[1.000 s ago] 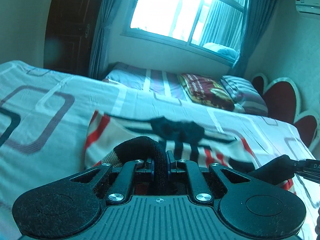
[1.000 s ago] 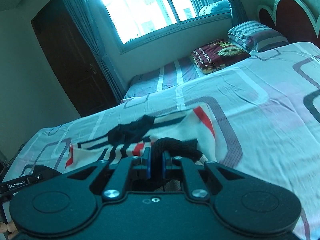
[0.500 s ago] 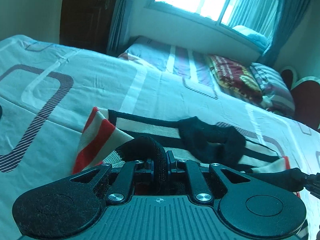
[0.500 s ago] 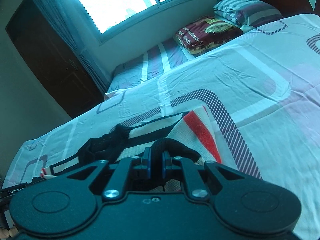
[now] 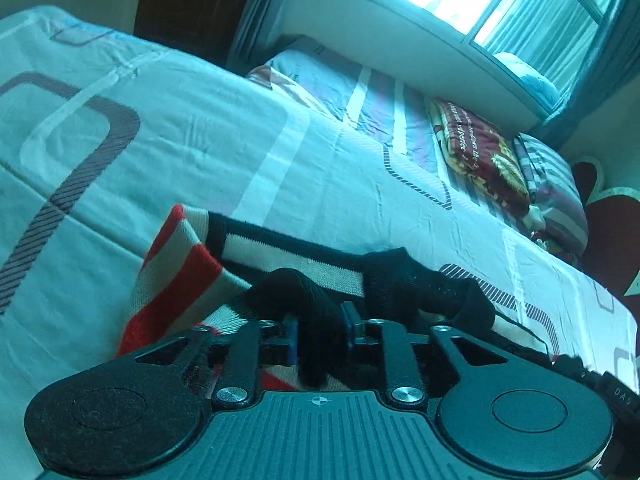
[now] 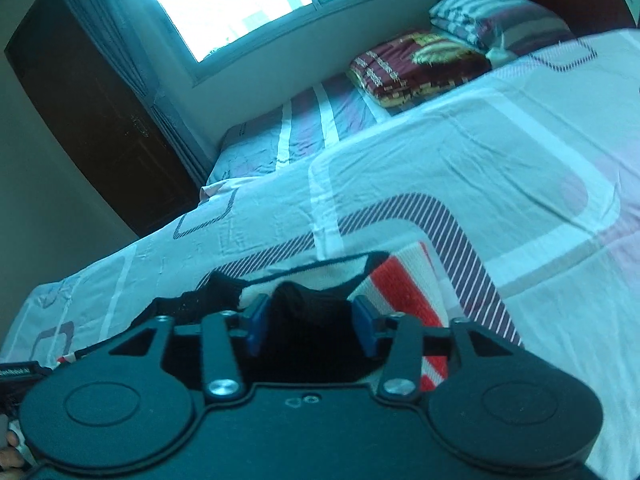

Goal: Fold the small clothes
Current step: 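Close both grippers on the hem and lift it toward the collar, then lay the hem over the collar and open both grippers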

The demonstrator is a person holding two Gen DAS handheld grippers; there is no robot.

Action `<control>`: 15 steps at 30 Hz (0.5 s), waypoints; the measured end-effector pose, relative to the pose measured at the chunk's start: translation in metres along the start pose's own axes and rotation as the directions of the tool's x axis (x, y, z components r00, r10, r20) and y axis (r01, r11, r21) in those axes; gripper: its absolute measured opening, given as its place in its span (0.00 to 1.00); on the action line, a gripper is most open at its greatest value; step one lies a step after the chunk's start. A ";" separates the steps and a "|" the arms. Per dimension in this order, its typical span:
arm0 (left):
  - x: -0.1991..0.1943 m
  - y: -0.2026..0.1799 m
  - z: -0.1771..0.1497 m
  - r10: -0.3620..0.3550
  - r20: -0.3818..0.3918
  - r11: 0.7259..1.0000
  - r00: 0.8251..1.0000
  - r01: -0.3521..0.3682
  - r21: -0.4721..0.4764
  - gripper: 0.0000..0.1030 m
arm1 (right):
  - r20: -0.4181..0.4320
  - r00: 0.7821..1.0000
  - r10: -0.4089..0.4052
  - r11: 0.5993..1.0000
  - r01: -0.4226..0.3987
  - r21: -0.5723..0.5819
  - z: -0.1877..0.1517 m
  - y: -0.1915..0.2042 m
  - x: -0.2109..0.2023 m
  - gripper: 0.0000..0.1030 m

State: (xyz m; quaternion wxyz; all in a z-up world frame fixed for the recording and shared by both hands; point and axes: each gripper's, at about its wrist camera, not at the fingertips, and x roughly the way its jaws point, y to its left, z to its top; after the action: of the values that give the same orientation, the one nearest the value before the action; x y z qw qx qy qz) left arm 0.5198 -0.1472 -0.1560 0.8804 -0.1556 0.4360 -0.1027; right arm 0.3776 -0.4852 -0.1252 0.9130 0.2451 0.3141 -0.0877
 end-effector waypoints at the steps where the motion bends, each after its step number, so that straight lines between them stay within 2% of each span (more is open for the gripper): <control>1: -0.004 0.000 0.001 0.012 0.030 1.000 0.999 -0.012 0.001 0.50 | 0.012 1.000 -0.006 1.000 0.006 -0.001 0.001 0.000 -0.002 0.47; 2: -0.010 0.001 0.003 0.027 0.075 1.000 0.997 -0.026 -0.012 0.78 | 0.033 0.999 -0.011 1.000 0.011 0.002 0.002 -0.001 -0.006 0.48; 3: -0.018 0.003 0.006 0.034 0.132 0.999 0.991 -0.030 -0.031 0.89 | 0.058 0.998 -0.016 1.000 0.015 0.004 0.003 -0.002 -0.010 0.52; 4: -0.025 0.003 0.009 0.033 0.176 0.999 0.984 -0.028 -0.031 0.89 | 0.077 0.997 -0.023 1.000 0.023 -0.006 0.004 -0.001 -0.013 0.54; 7: -0.024 0.000 0.015 0.043 0.160 0.999 0.986 -0.047 0.019 0.89 | 0.118 0.992 -0.051 0.996 0.059 -0.064 0.008 0.004 -0.021 0.51; 9: -0.023 -0.003 0.011 0.051 0.165 0.996 0.985 -0.061 0.060 0.89 | 0.150 0.987 -0.053 0.996 0.064 -0.063 0.010 0.005 -0.027 0.51; 11: -0.021 -0.009 0.004 0.045 0.158 0.990 0.986 -0.065 0.123 0.89 | 0.128 0.991 -0.037 0.994 0.050 -0.100 0.010 0.011 -0.026 0.50; 15: -0.013 -0.029 -0.017 0.017 0.118 0.967 0.993 -0.047 0.251 0.89 | 0.035 0.999 -0.024 0.965 0.032 -0.259 -0.006 0.037 -0.009 0.40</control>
State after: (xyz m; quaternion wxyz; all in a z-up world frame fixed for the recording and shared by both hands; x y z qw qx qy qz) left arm 0.4972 -0.1734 -0.1454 0.9183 -0.0405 0.3702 -0.1343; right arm 0.3792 -0.4501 -0.1091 0.9408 0.1178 0.3117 -0.0629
